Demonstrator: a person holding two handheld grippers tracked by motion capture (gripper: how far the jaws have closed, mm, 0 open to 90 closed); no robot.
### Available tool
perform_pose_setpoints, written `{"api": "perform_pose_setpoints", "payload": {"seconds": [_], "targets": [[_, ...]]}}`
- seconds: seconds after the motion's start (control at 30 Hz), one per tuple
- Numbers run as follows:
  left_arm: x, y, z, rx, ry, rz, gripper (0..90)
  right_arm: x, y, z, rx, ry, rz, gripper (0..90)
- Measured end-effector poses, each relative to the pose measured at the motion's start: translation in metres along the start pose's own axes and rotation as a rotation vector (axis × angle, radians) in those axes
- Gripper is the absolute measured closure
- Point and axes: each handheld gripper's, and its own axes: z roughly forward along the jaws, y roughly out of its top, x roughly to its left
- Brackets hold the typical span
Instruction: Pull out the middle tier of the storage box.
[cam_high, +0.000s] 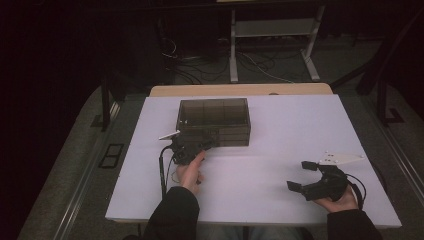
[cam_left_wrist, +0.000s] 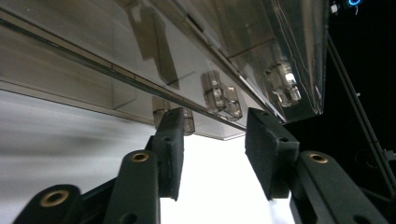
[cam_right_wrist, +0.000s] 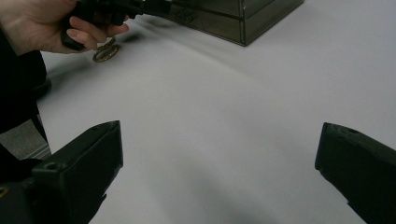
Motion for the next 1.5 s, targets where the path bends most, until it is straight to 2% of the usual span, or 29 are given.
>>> {"api": "perform_pose_setpoints", "payload": {"seconds": [0.3,0.37,0.5,0.93,1.0,1.3,1.5], "targets": [[0.003,0.0,0.002,-0.012,-0.015,-0.019,66.3,0.0,0.0,-0.001,0.001,-0.005,-0.005,0.3],[0.003,0.001,0.002,-0.019,-0.001,-0.031,68.2,0.0,0.0,-0.001,0.0,-0.003,-0.006,0.3],[0.004,0.001,0.002,-0.029,-0.006,-0.047,70.4,0.0,0.0,0.0,0.007,-0.007,-0.009,0.3],[0.007,0.003,0.004,-0.023,-0.054,-0.098,76.5,0.0,0.0,0.0,0.007,-0.005,-0.008,0.3],[0.009,0.003,0.004,-0.018,-0.067,-0.119,76.7,0.0,0.0,0.0,0.006,-0.006,-0.008,0.3],[0.013,0.005,0.005,-0.002,-0.096,-0.132,80.5,0.0,0.0,0.001,0.012,-0.004,-0.011,0.3],[0.012,0.002,0.005,-0.015,-0.1,-0.134,81.3,0.0,0.0,0.0,0.007,-0.001,-0.009,0.3]]}}
